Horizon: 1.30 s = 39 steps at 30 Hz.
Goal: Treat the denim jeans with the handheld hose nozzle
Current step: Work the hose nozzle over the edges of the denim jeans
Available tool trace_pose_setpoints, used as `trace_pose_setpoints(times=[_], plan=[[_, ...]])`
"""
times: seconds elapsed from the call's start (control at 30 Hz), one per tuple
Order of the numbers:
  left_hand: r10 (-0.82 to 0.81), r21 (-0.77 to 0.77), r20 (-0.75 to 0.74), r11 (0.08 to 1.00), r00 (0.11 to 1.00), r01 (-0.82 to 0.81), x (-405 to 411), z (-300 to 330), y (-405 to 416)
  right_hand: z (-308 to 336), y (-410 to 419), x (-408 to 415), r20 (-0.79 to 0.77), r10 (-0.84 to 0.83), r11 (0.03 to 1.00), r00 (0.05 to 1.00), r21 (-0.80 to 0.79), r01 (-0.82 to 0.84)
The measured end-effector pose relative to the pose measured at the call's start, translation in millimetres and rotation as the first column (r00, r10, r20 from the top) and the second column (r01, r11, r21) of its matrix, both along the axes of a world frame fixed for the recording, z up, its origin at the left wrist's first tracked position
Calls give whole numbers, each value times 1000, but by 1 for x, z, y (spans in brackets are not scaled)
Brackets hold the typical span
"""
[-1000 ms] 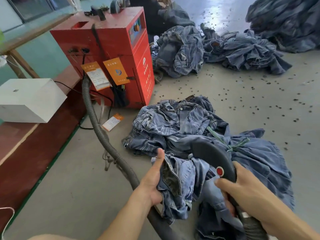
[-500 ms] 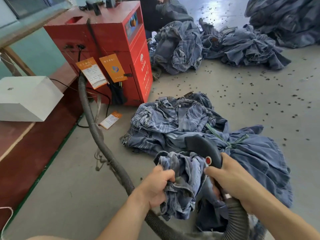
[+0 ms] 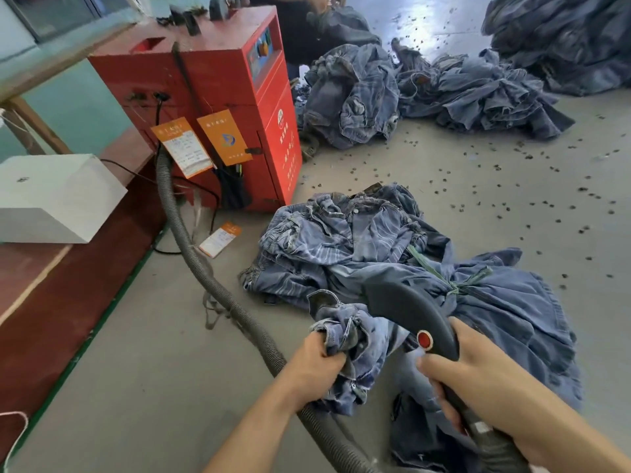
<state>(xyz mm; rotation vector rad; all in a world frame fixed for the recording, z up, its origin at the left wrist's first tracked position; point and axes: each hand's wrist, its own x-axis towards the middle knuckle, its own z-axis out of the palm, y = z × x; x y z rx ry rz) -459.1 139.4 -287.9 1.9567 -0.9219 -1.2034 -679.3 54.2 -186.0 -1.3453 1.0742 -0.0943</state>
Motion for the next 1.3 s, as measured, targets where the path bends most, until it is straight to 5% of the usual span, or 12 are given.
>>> trace_pose_setpoints(times=[0.1, 0.27, 0.43, 0.53, 0.6, 0.73, 0.87, 1.07, 1.3], plan=[[-57, 0, 8, 998, 998, 57, 4, 1, -1, -6, 5, 7, -52, 67, 997, 996, 43, -64], [-200, -69, 61, 976, 978, 204, -9, 5, 5, -24, -10, 14, -49, -170, 985, 984, 2, 171], [59, -40, -268, 997, 962, -73, 1, 5, 5, -11, -2, 5, -39, -125, 992, 991, -19, 125], [263, 68, -696, 950, 668, -304, 3, 12, -2, -2, 1, 6, -38, -56, 998, 998, -19, 55], [343, 171, -803, 916, 488, -363, 5, 13, -4, -1, 3, 5, -52, -21, 998, 998, -54, 18], [424, 245, -813, 870, 398, -428, 14, 9, -4, -2, 8, 7, -112, 61, 990, 992, -116, -74], [407, 184, -741, 888, 533, -422, 10, 4, -5, -8, 14, 19, -215, 189, 970, 958, -113, -216], [292, 58, -565, 947, 772, -315, 11, -4, -1, -15, 4, 24, -88, 0, 985, 996, -171, -15], [77, -125, -356, 984, 931, -129, 9, -6, 1, -16, 5, 25, -145, 36, 982, 989, -180, -62]])
